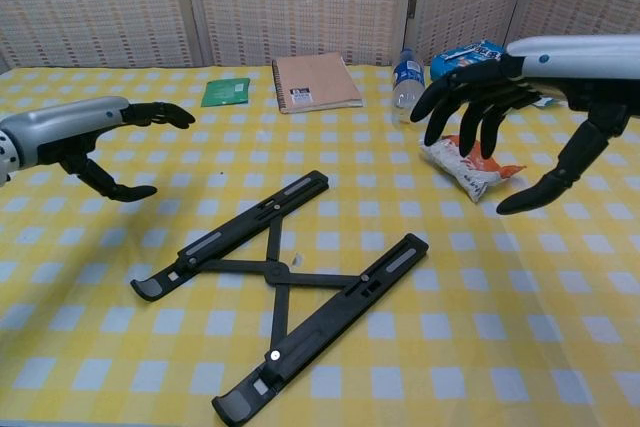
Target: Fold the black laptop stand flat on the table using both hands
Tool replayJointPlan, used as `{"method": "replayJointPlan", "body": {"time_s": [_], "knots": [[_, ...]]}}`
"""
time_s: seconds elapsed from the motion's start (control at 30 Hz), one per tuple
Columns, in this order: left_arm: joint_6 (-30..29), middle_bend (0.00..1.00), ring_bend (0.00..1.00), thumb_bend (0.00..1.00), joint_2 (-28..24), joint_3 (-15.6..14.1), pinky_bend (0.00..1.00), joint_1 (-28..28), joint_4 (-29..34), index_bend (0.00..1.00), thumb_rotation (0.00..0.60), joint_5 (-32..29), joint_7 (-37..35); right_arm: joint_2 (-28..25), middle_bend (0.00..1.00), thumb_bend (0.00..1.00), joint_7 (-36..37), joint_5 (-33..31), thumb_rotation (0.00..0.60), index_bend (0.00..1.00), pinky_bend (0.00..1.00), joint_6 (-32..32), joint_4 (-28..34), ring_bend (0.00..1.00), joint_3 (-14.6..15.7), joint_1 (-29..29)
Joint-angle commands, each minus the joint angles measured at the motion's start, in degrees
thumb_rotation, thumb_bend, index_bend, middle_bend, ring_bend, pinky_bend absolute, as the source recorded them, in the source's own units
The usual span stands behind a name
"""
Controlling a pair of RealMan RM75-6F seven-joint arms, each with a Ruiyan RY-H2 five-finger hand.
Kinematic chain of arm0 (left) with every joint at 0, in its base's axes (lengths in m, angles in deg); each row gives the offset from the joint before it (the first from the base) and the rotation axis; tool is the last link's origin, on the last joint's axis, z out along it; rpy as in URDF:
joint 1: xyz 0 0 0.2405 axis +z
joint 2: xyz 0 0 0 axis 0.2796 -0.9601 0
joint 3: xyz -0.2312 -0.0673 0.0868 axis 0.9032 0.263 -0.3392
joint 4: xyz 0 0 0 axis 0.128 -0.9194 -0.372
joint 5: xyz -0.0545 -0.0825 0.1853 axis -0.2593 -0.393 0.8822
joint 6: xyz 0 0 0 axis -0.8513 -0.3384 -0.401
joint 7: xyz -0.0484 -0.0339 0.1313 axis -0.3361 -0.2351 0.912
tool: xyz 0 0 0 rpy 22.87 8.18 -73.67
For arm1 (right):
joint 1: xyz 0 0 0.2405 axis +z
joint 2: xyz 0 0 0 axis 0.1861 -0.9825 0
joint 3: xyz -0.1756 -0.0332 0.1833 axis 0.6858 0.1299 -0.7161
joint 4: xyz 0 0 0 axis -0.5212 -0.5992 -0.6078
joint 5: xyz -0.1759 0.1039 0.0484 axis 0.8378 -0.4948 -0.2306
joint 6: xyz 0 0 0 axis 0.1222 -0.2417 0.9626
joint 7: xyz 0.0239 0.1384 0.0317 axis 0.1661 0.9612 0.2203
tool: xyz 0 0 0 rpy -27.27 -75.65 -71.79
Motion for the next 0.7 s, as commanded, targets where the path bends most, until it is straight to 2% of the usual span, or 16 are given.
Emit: {"method": "replayJointPlan", "body": {"time_s": [0.03,0.13,0.3,0.5,0.7], "knots": [[-1.65,0.12,0.00,0.37,-0.43,-1.07,0.00,1.59,-0.31,0.14,0.600,-0.19,1.59,7.62,0.51,0.16,-21.95,-5.73,0.600,0.37,0.65,-1.97,-2.76,0.59,-0.97,-1.08],[-2.49,0.12,0.00,0.37,-0.84,-1.74,0.00,2.55,-0.11,0.14,0.600,0.37,1.39,11.95,0.63,0.16,-29.78,-9.29,0.600,0.45,0.76,-1.88,-5.00,0.69,-2.02,-1.26],[-4.26,0.12,0.00,0.36,-0.97,-2.63,0.00,3.87,-0.76,0.14,0.600,1.62,2.37,19.12,0.74,0.16,-38.84,-12.41,0.600,0.54,0.86,-0.89,-11.41,0.79,-3.19,-1.08],[-4.50,0.12,0.00,0.36,-0.92,-2.89,0.00,4.54,-1.26,0.14,0.600,2.20,1.27,24.75,0.77,0.16,-41.95,-14.94,0.600,0.55,0.88,-3.41,-17.27,0.82,-3.30,0.08],[-4.51,0.11,0.00,0.36,-0.78,-3.28,0.00,5.01,-1.92,0.14,0.600,2.91,0.51,28.40,0.77,0.16,-41.50,-15.62,0.600,0.55,0.89,-4.81,-21.52,0.82,-3.70,1.06]]}}
